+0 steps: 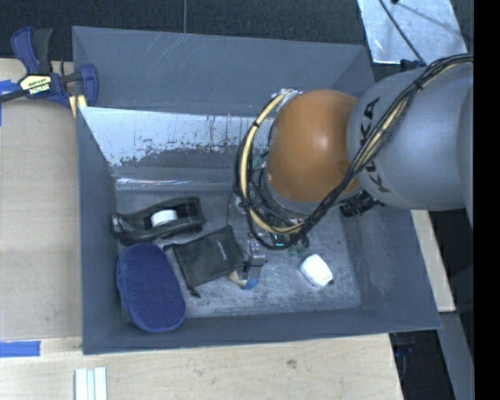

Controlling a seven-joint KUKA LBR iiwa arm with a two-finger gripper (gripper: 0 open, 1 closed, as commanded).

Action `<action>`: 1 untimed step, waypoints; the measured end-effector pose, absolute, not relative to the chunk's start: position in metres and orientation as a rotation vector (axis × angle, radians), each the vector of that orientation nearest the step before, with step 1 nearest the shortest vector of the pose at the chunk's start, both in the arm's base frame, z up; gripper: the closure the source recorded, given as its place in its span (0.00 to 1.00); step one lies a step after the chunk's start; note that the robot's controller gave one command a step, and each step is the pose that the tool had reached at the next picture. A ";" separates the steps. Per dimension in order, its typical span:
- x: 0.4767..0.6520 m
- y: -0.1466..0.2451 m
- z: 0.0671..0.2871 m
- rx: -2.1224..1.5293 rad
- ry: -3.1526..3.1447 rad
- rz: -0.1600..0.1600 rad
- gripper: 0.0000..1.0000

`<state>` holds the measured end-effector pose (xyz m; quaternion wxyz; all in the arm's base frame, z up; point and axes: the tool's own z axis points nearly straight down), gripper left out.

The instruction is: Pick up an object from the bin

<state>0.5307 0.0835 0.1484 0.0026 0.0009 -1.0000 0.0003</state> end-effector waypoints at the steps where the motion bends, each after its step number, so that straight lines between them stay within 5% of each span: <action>1: 0.515 0.084 0.132 0.719 -3.057 0.000 0.00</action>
Offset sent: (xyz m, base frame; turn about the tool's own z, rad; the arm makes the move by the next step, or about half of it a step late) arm -0.0160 0.0005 -0.0162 -0.4610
